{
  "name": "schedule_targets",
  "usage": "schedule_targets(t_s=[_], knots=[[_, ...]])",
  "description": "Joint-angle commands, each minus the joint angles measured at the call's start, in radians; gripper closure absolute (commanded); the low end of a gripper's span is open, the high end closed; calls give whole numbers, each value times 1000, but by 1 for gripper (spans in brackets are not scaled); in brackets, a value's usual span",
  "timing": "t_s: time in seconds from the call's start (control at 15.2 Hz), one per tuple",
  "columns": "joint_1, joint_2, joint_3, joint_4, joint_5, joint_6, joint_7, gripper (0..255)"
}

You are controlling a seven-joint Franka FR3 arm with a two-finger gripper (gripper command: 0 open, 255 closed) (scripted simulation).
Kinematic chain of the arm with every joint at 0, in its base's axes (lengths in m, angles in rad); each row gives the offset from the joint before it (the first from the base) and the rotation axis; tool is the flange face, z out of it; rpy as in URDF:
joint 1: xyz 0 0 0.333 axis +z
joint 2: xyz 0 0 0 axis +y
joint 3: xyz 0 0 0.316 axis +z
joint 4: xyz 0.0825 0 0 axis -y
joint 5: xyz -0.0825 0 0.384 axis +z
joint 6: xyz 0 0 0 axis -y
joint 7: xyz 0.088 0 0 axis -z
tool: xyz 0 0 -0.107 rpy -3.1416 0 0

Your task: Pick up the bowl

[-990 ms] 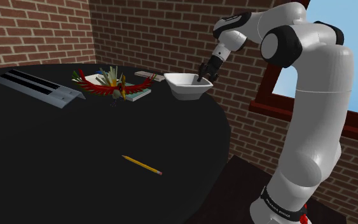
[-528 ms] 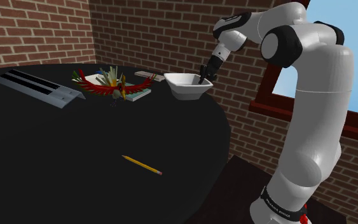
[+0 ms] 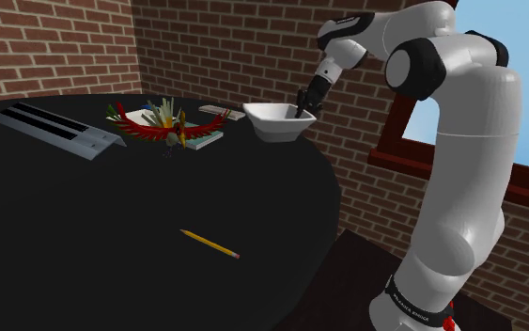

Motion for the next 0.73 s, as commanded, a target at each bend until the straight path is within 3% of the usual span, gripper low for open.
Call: schedule_targets(t_s=[0.0, 0.66], knots=[[-1, -6, 0, 22, -1, -23, 14, 255], [-23, 8, -2, 148, 9, -125, 61, 255]])
